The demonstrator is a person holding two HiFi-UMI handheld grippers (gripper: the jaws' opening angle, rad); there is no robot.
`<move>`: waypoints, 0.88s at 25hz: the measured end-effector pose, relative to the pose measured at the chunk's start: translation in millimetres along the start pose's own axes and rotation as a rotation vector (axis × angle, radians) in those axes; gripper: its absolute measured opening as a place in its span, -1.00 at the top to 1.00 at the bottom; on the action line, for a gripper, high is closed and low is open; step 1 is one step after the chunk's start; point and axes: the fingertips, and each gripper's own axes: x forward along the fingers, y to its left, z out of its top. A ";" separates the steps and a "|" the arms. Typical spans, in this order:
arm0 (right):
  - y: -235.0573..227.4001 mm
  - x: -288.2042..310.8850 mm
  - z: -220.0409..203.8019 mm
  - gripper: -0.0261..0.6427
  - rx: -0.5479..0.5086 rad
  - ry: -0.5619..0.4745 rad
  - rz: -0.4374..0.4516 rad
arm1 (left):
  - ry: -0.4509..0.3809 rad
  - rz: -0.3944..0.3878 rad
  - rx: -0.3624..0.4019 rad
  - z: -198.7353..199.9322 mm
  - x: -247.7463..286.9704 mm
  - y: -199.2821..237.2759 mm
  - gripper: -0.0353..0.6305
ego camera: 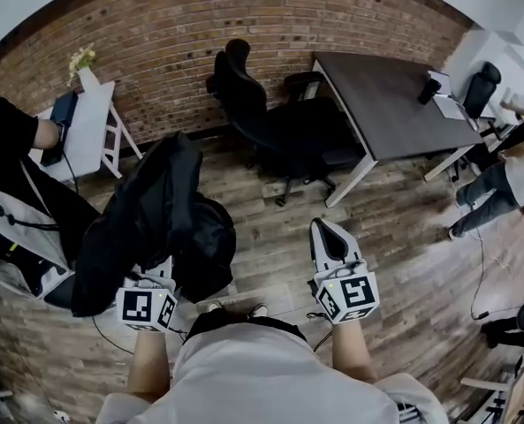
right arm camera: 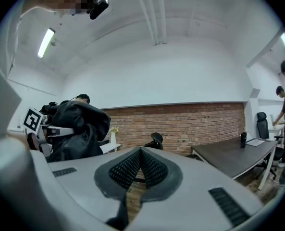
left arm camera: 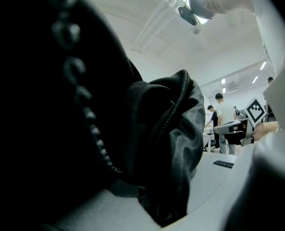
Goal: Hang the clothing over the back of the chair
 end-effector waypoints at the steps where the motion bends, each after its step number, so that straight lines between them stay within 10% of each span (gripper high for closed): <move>1: -1.4 0.8 -0.7 0.87 0.002 -0.003 0.009 | 0.000 0.007 0.003 1.0 -0.5 -0.9 0.62; 22: -58.1 107.1 -30.5 0.87 0.009 0.112 -0.022 | 0.033 -0.054 -0.046 -30.2 137.0 32.1 0.62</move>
